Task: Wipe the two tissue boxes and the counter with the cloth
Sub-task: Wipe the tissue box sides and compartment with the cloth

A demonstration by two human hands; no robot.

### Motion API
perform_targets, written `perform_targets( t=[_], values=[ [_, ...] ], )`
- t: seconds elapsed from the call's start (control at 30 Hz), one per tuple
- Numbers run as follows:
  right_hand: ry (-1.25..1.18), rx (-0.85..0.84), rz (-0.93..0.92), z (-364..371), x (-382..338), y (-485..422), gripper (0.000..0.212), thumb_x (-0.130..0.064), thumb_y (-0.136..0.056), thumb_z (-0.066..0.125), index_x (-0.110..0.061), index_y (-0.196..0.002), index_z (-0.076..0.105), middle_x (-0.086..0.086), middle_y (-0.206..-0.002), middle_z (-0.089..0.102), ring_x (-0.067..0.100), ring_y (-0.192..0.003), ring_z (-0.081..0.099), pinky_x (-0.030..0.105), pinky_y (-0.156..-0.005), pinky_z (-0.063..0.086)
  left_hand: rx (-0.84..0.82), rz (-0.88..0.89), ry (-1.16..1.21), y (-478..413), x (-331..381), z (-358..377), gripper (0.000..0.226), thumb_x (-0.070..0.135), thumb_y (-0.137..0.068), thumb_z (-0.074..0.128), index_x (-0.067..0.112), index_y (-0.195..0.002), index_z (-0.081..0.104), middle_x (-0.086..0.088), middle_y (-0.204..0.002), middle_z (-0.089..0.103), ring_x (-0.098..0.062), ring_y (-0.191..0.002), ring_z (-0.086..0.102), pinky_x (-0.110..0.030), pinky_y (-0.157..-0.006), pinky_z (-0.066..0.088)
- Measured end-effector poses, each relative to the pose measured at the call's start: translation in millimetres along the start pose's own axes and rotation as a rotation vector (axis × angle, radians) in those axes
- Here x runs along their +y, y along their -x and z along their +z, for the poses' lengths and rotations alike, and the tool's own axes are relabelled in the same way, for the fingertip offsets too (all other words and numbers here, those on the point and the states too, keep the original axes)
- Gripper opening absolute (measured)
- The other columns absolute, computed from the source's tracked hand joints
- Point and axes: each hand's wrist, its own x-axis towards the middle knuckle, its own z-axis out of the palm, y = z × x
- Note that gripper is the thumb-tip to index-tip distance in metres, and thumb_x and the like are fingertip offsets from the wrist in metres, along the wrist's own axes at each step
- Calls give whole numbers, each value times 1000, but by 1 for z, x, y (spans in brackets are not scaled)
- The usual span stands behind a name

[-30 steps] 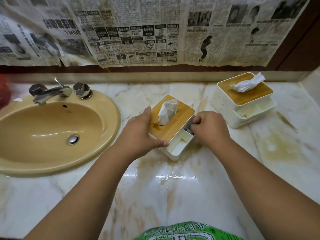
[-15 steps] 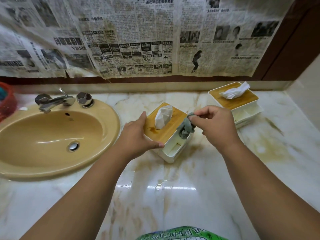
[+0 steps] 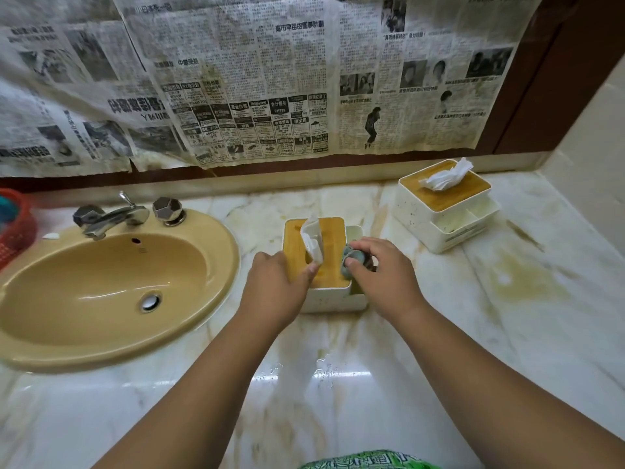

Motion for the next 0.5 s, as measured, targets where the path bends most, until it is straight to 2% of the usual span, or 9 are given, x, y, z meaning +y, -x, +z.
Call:
perform_targets(
  t=[0.1, 0.17, 0.23, 0.3, 0.37, 0.43, 0.5],
  values=[
    [153, -52, -5, -4, 1, -3, 36, -20, -87, 73, -18, -124, 72, 2, -136, 59, 15, -127, 52, 13, -101, 29, -17, 10, 50, 6, -5, 1, 31, 44, -92, 62, 16, -104, 68, -6, -110, 60, -20, -87, 64, -28, -73, 40],
    [204, -62, 7, -8, 1, -7, 38, -22, -89, 71, -21, -127, 71, 5, -140, 57, 17, -129, 52, 13, -101, 27, -33, 8, 78, 10, -5, 2, 30, 38, -91, 65, 16, -111, 70, -6, -115, 62, -19, -93, 66, -27, -77, 43],
    [246, -70, -10, -13, 0, -11, 34, -21, -91, 69, -23, -124, 71, 4, -130, 63, 18, -120, 57, 15, -96, 33, -34, 10, 80, 15, -3, 3, 36, 36, -91, 67, 14, -120, 68, -6, -116, 62, -20, -100, 65, -27, -82, 44],
    [281, -55, -28, -18, -4, -12, 30, -20, -92, 67, -23, -121, 73, 2, -121, 68, 19, -112, 61, 19, -93, 40, -30, 27, 77, 18, -3, 4, 40, 36, -91, 68, 13, -123, 67, -5, -113, 63, -18, -98, 63, -26, -81, 43],
    [269, 35, -52, -26, -8, -11, 27, -17, -91, 67, -20, -116, 76, 3, -113, 73, 20, -106, 65, 26, -95, 48, -40, 59, 58, 22, -4, 4, 41, 39, -91, 68, 14, -123, 66, -2, -109, 63, -15, -94, 62, -25, -79, 43],
    [225, 166, -85, -37, -12, -9, 25, -15, -89, 68, -18, -112, 77, 4, -107, 75, 19, -98, 67, 32, -92, 54, -37, 110, 22, 23, -7, 4, 47, 45, -91, 66, 17, -127, 63, 1, -112, 58, -14, -100, 59, -25, -83, 43],
    [197, 232, -82, -47, -15, -8, 27, -15, -88, 70, -19, -113, 77, 2, -111, 72, 13, -97, 64, 22, -89, 52, -9, 180, 0, 18, -9, 3, 60, 53, -89, 65, 19, -137, 55, 2, -125, 51, -17, -118, 51, -25, -94, 39]
  ],
)
